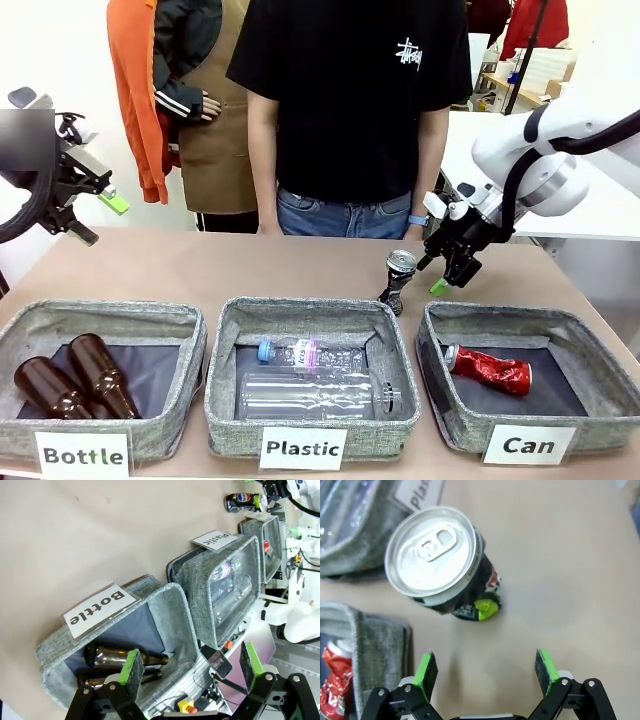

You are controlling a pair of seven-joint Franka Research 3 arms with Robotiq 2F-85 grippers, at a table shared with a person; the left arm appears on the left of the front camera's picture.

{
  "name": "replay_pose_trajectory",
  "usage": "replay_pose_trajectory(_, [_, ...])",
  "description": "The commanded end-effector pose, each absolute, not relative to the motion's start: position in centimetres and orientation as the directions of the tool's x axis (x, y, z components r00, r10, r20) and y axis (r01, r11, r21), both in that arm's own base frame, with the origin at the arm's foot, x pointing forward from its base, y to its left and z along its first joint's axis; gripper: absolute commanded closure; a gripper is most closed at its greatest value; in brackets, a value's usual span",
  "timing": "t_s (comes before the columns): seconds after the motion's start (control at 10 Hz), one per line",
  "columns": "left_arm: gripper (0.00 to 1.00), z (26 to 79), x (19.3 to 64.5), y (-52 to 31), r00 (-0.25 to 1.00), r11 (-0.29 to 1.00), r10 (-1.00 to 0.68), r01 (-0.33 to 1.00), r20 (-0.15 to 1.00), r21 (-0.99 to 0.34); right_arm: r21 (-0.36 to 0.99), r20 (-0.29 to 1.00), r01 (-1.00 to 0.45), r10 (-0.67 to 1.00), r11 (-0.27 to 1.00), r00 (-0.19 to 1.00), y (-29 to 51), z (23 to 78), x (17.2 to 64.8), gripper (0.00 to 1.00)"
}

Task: Sort the can waste into the basket.
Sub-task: Pick up the can waste from the table and place it in the right Fabric basket.

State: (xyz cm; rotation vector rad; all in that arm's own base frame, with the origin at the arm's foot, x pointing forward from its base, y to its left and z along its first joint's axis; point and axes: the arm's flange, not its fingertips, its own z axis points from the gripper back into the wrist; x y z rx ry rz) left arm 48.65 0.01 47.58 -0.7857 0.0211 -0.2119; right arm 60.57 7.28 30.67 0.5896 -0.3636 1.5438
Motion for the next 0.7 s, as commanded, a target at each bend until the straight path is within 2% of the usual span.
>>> replay_pose_trajectory(0.0, [0.00, 47.7, 48.3, 0.0, 0.979, 0.677, -0.193, 0.184, 0.069, -0.712, 0.132, 0.579, -0.983, 0.815, -0.126, -0.027, 7.9, 30.0, 61.8, 0.00])
replay_pose_trajectory(0.6, [0.00, 47.7, 48.3, 0.0, 0.979, 0.677, -0.193, 0.184, 0.069, -0.712, 0.181, 0.669, -0.962, 0.743, -0.206, -0.034, 10.6, 27.2, 61.8, 0.00])
